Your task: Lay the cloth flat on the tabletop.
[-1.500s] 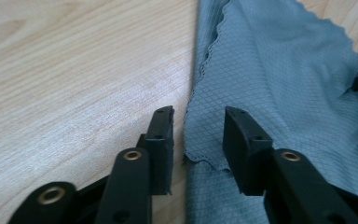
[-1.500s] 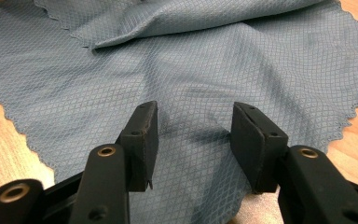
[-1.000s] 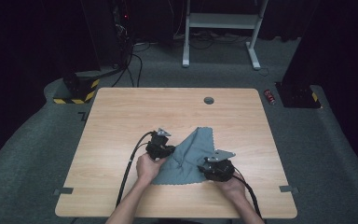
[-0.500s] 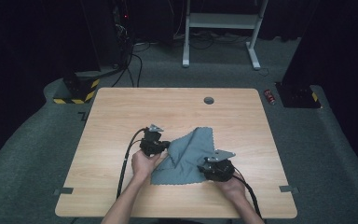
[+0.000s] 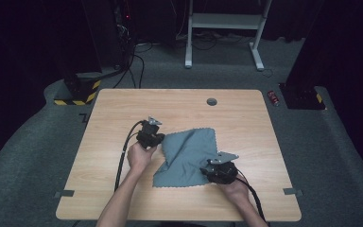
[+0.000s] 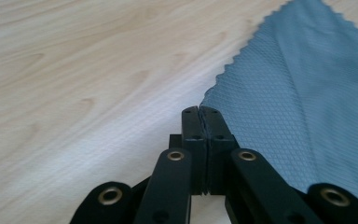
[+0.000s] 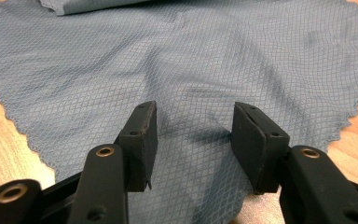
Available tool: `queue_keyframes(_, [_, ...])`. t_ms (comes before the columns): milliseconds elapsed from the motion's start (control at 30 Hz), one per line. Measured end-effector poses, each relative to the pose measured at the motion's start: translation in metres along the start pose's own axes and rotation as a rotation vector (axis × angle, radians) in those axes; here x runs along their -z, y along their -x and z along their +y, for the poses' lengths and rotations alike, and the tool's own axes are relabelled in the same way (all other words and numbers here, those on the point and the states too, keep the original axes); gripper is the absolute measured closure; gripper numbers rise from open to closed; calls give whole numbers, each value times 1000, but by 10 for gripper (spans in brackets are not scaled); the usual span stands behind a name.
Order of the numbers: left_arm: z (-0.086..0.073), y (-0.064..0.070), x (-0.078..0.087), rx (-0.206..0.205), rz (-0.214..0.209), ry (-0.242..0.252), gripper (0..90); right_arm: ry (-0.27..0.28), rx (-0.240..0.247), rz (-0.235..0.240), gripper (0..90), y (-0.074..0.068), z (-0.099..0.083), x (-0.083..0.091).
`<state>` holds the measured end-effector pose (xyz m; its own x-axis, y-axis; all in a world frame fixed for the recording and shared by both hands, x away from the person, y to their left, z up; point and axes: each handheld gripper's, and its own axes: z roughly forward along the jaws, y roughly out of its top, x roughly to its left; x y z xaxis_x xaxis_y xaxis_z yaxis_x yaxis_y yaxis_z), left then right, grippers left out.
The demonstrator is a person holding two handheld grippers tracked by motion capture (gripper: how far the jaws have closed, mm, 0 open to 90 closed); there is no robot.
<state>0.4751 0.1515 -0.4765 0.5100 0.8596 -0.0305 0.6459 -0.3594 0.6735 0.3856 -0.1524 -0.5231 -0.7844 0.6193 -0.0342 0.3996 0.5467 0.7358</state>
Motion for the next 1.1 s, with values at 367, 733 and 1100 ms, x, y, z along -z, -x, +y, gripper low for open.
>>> queue_keyframes(367, [13, -16, -26, 7, 139, -38, 888, 0, -4, -4, 501, 0, 0, 0])
queue_keyframes(733, [-9, -1, -9, 3, 129, 5, 590, 1, -2, -5, 501, 0, 0, 0])
queue_keyframes(1100, [-65, 46, 22, -13, -57, 58, 504, -2, -27, -9, 495, -2, -1, 1])
